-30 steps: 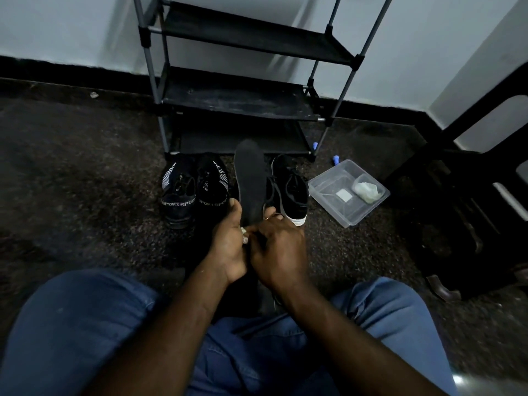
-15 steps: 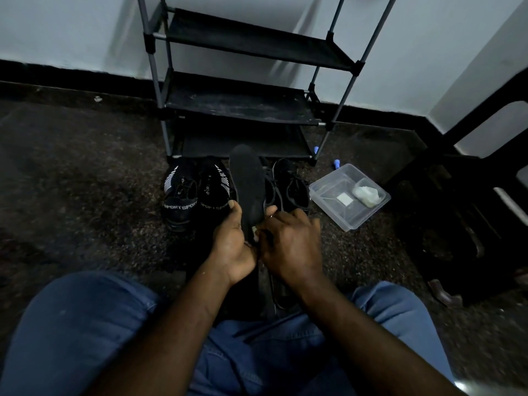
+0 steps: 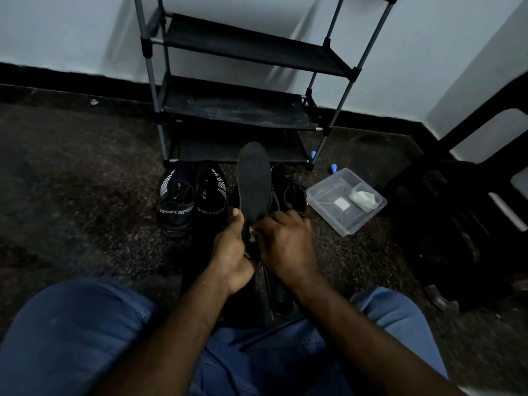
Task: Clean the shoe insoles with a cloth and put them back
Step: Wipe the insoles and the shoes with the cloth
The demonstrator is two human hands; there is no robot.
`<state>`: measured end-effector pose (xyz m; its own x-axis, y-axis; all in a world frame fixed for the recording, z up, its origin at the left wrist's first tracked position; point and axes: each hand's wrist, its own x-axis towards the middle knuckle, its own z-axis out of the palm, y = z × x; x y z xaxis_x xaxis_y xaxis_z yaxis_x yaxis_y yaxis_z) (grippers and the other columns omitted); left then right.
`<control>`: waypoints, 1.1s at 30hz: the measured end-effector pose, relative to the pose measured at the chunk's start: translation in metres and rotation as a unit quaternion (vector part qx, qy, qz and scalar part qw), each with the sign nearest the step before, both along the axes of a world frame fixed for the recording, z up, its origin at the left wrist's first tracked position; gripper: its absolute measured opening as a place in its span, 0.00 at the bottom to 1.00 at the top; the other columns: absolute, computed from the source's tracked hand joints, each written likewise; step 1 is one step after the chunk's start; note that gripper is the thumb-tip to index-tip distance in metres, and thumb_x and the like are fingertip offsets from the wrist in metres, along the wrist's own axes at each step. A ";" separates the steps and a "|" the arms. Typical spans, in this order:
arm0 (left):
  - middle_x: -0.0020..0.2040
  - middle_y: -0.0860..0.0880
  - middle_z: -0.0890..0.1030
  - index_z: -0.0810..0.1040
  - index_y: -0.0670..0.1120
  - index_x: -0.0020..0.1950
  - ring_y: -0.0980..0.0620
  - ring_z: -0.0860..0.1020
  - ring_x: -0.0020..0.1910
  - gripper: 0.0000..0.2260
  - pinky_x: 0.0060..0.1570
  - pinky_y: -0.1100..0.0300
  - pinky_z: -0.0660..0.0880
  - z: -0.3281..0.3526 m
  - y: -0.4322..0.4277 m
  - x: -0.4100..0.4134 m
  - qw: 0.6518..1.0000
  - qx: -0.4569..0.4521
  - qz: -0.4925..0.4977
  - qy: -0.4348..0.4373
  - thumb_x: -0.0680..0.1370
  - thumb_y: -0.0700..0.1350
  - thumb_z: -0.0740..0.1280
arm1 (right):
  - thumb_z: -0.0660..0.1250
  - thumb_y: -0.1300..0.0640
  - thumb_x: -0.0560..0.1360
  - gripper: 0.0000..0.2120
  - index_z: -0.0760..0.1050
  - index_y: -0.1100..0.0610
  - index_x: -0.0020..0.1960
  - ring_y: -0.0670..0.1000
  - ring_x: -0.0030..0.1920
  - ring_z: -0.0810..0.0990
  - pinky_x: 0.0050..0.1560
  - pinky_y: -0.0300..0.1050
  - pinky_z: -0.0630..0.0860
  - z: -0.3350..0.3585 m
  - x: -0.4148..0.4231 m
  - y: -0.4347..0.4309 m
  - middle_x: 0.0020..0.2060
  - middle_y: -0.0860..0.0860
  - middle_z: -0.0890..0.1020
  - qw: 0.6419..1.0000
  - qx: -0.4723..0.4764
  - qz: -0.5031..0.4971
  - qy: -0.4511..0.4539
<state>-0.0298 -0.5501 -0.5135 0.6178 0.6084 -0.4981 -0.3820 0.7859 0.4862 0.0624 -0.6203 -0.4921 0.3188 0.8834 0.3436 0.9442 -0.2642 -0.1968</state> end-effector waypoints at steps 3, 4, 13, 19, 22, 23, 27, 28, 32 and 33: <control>0.64 0.41 0.82 0.78 0.40 0.69 0.45 0.79 0.66 0.31 0.63 0.52 0.77 0.001 0.004 0.000 1.000 -0.022 -0.011 -0.003 0.82 0.64 0.57 | 0.61 0.47 0.72 0.13 0.83 0.49 0.44 0.55 0.43 0.79 0.44 0.51 0.74 -0.007 -0.012 -0.007 0.41 0.47 0.82 0.998 0.012 -0.004 0.062; 0.65 0.41 0.82 0.77 0.39 0.70 0.45 0.79 0.67 0.32 0.64 0.52 0.76 0.002 0.004 0.000 0.999 -0.035 -0.015 -0.010 0.82 0.65 0.57 | 0.62 0.48 0.72 0.12 0.83 0.49 0.44 0.55 0.44 0.80 0.45 0.53 0.75 -0.010 -0.016 -0.008 0.41 0.48 0.82 0.996 0.012 -0.007 0.083; 0.59 0.40 0.84 0.82 0.39 0.63 0.44 0.83 0.57 0.26 0.59 0.51 0.78 0.003 -0.001 0.001 0.999 0.003 -0.050 0.000 0.83 0.60 0.60 | 0.66 0.49 0.70 0.08 0.82 0.49 0.45 0.55 0.44 0.79 0.45 0.53 0.76 -0.001 -0.020 -0.009 0.41 0.49 0.82 0.990 0.057 -0.011 0.132; 0.63 0.42 0.83 0.81 0.44 0.66 0.48 0.83 0.56 0.21 0.53 0.54 0.80 0.000 -0.005 0.003 0.997 0.021 -0.061 -0.029 0.84 0.55 0.59 | 0.68 0.48 0.74 0.07 0.82 0.48 0.47 0.54 0.48 0.78 0.48 0.53 0.72 0.020 0.014 0.010 0.44 0.47 0.82 0.991 0.060 -0.099 0.070; 0.63 0.42 0.82 0.80 0.43 0.66 0.47 0.82 0.57 0.21 0.55 0.53 0.79 0.001 -0.004 0.002 0.998 0.026 -0.059 -0.024 0.82 0.55 0.61 | 0.67 0.48 0.74 0.07 0.82 0.49 0.47 0.54 0.48 0.78 0.48 0.53 0.72 0.017 0.008 0.011 0.44 0.48 0.81 0.993 0.044 -0.086 0.074; 0.60 0.42 0.83 0.81 0.43 0.63 0.47 0.83 0.56 0.20 0.56 0.53 0.79 0.000 -0.003 0.002 0.998 0.028 -0.058 -0.016 0.82 0.55 0.61 | 0.67 0.49 0.73 0.07 0.82 0.49 0.46 0.55 0.47 0.78 0.47 0.53 0.73 0.014 0.002 0.009 0.43 0.49 0.81 0.994 0.039 -0.067 0.075; 0.57 0.39 0.84 0.83 0.40 0.58 0.44 0.83 0.56 0.23 0.61 0.51 0.76 -0.003 0.003 -0.002 0.998 0.023 -0.061 0.006 0.82 0.58 0.61 | 0.66 0.51 0.71 0.08 0.84 0.48 0.45 0.55 0.44 0.80 0.45 0.52 0.76 -0.001 -0.020 0.000 0.41 0.48 0.84 0.994 0.047 0.005 0.099; 0.60 0.39 0.83 0.82 0.39 0.62 0.44 0.82 0.59 0.25 0.65 0.51 0.75 -0.003 0.004 -0.003 0.998 0.023 -0.064 0.005 0.82 0.59 0.61 | 0.65 0.51 0.71 0.09 0.84 0.48 0.45 0.55 0.44 0.80 0.46 0.52 0.77 -0.003 -0.022 -0.002 0.41 0.48 0.84 0.993 0.052 0.015 0.109; 0.60 0.39 0.82 0.78 0.37 0.67 0.43 0.81 0.60 0.28 0.68 0.50 0.74 -0.002 0.004 -0.002 0.999 -0.001 -0.048 0.003 0.84 0.60 0.57 | 0.68 0.51 0.72 0.06 0.84 0.47 0.45 0.54 0.46 0.79 0.48 0.54 0.76 -0.009 -0.019 -0.013 0.42 0.46 0.83 0.992 0.039 0.048 0.110; 0.60 0.38 0.82 0.79 0.37 0.67 0.43 0.81 0.59 0.27 0.64 0.50 0.76 -0.002 0.005 -0.001 0.999 -0.004 -0.036 0.001 0.84 0.59 0.57 | 0.69 0.50 0.72 0.05 0.83 0.47 0.45 0.54 0.46 0.78 0.46 0.54 0.75 -0.009 -0.014 -0.015 0.42 0.45 0.83 0.994 0.031 0.054 0.086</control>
